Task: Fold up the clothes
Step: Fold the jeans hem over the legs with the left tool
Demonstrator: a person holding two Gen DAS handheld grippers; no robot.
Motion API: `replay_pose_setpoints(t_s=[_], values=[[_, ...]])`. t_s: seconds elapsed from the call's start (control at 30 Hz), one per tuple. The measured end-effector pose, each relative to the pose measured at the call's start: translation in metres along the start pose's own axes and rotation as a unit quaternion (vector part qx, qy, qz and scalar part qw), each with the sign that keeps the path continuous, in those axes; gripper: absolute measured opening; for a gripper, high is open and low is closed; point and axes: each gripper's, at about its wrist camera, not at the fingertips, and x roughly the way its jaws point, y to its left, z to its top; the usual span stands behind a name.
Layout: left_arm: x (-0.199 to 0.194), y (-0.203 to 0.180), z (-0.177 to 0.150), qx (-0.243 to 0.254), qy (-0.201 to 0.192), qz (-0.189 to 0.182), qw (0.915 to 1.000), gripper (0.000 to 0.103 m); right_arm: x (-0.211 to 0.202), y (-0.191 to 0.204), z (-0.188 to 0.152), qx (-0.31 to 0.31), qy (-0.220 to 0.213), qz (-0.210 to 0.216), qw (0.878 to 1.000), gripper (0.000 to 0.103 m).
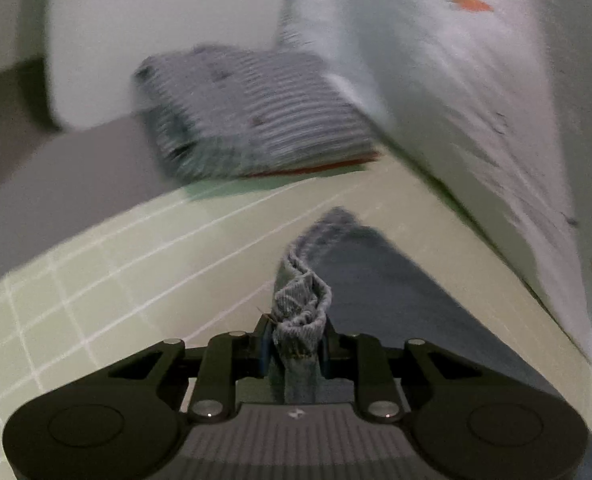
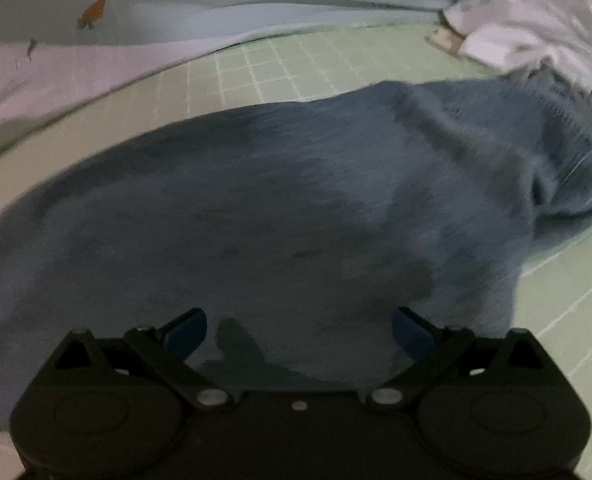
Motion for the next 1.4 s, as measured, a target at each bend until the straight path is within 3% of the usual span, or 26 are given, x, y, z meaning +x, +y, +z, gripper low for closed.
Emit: replay_pose_setpoints(t_s=[0.2, 0.37, 0.5, 0.6, 0.7, 0.77, 0.9, 1.0, 1.1, 1.23, 1.4], values=[[-0.019, -0.068, -0.004, 0.091, -0.013, -0.066, 0.9935, 0.023, 0.0, -0.01, 0.003, 0.002, 0.003, -0.014, 1.0, 0.101], [-0.038, -0.126, -0.033, 0.172, 0.005, -0.143, 0.9746, 0.023, 0.006, -0.017, 0.007, 0.013, 0.01, -0.003, 1.0, 0.101], [-0.028, -0.158, -0.069, 0.222, 0.086, -0.184, 0.9535, 0.024, 0.009, -0.021, 0.006, 0.012, 0.014, 0.002, 1.0, 0.101], [-0.011, -0.171, -0.103, 0.265, 0.149, -0.162, 0.9388, 0.028, 0.014, -0.023, 0.004, 0.008, 0.023, 0.003, 1.0, 0.101], [-0.006, -0.168, -0.117, 0.276, 0.178, -0.156, 0.9315, 0.046, 0.015, -0.024, 0.001, 0.004, 0.03, 0.004, 1.0, 0.101], [-0.005, -0.162, -0.111, 0.263, 0.184, -0.171, 0.9316, 0.063, 0.013, -0.026, 0.001, 0.005, 0.029, 0.007, 1.0, 0.101], [-0.015, -0.154, -0.093, 0.251, 0.165, -0.176, 0.9375, 0.073, 0.004, -0.018, 0.004, 0.009, 0.008, 0.023, 1.0, 0.101], [-0.024, -0.135, -0.077, 0.215, 0.139, -0.179, 0.95, 0.085, -0.01, 0.003, 0.009, -0.007, -0.023, 0.065, 0.998, 0.102], [-0.016, -0.113, -0.064, 0.172, 0.123, -0.135, 0.9679, 0.086, -0.018, 0.034, 0.012, -0.032, -0.038, 0.127, 0.991, 0.102], [0.008, -0.094, -0.062, 0.177, 0.126, -0.033, 0.9755, 0.086, -0.012, 0.093, 0.008, -0.086, -0.021, 0.224, 0.97, 0.097], [0.025, -0.078, -0.061, 0.146, 0.146, -0.028, 0.978, 0.088, 0.008, 0.151, -0.001, -0.107, 0.022, 0.292, 0.95, 0.076]])
